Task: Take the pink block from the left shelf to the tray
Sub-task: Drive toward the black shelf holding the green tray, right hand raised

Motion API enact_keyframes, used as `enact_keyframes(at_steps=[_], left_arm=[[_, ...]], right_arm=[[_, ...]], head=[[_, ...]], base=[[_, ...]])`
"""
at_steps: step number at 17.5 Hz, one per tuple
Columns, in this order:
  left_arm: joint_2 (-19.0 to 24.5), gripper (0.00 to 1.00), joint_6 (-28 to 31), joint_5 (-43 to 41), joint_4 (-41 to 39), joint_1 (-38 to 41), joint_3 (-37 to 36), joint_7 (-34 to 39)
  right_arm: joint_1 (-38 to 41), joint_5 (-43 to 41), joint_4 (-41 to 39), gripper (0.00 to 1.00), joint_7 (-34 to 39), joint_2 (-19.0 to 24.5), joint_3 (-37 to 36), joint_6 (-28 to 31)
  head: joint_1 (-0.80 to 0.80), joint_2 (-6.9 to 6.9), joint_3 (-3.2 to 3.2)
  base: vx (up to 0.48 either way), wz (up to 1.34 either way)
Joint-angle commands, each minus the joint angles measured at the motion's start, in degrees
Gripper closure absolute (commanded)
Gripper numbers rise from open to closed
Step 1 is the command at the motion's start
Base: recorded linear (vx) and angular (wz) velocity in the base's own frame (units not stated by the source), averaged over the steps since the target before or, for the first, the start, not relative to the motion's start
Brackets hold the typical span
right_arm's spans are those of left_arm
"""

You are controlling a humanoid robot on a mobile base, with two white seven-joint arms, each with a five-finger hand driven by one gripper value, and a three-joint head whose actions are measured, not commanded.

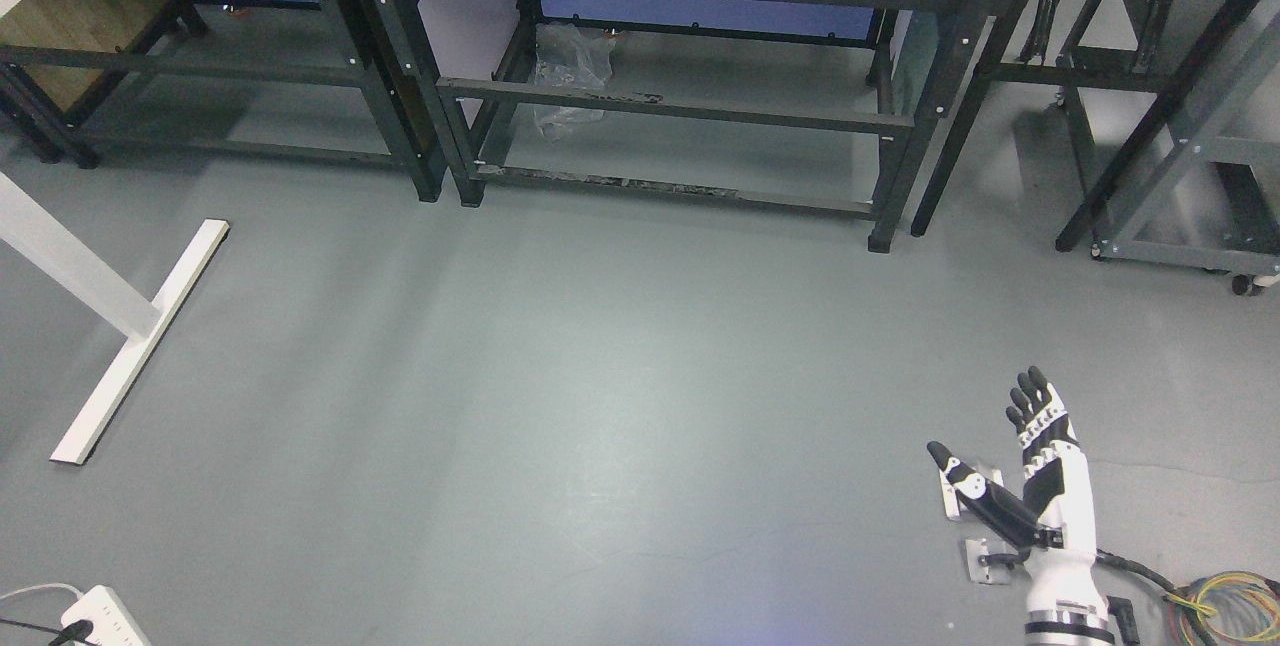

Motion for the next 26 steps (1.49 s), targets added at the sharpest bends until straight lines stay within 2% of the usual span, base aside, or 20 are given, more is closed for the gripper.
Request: enact_keyframes(at_steps=[1,4,7,9,10,12,14,22,26], left_arm=[[1.0,0.00,0.0,-0.1,0.0,0.5,0.0,0.0],[1.0,0.00,0.0,-0.1,0.0,0.5,0.0,0.0],[1.0,0.00,0.0,-0.1,0.0,0.5,0.0,0.0],[1.0,0.00,0.0,-0.1,0.0,0.5,0.0,0.0],[1.0,0.00,0.0,-0.1,0.0,0.5,0.0,0.0],[1.0,0.00,0.0,-0.1,0.0,0.5,0.0,0.0],[1.0,0.00,0.0,-0.1,0.0,0.5,0.0,0.0],[1.0,0.00,0.0,-0.1,0.0,0.5,0.0,0.0],[1.0,0.00,0.0,-0.1,0.0,0.5,0.0,0.0]], right_arm=[[-0.3,-1.6,0.0,0.00,-0.1,-1.5,0.4,-0.3],[-0.2,-6.8,0.0,0.00,0.1,-1.8,0.4,-0.6],[-0.4,-7.3,-0.3,0.00,1.0,-3.4,0.5,-3.5],[-0.7,-3.7,-0.3,0.01,0.9,-5.4,0.5,-3.6],[-0.8,2.7,-0.3,0.01,0.3,-7.0,0.4,-3.7],[-2.2,14.7,-0.3,0.02,-1.0,-7.5,-1.4,-1.7],[-2.6,18.9,-0.3,0.02,-1.3,-7.7,-2.1,0.7],[-1.1,19.3,-2.0,0.01,-1.4,-8.7,-3.9,-6.0],[-1.4,18.8,-2.1,0.00,-1.4,-9.1,-4.0,-3.1]], head=[[0.00,0.00,0.00],[0.00,0.00,0.00],[0.00,0.00,0.00],[0.00,0.00,0.00],[0.00,0.00,0.00],[0.00,0.00,0.00],[0.00,0.00,0.00],[0.00,0.00,0.00],[0.00,0.00,0.00]], base=[[0.039,0.00],[0.045,-0.01],[0.045,0.00],[0.036,-0.04],[0.025,-0.01],[0.020,-0.01],[0.000,0.00],[0.000,0.00],[0.000,0.00]])
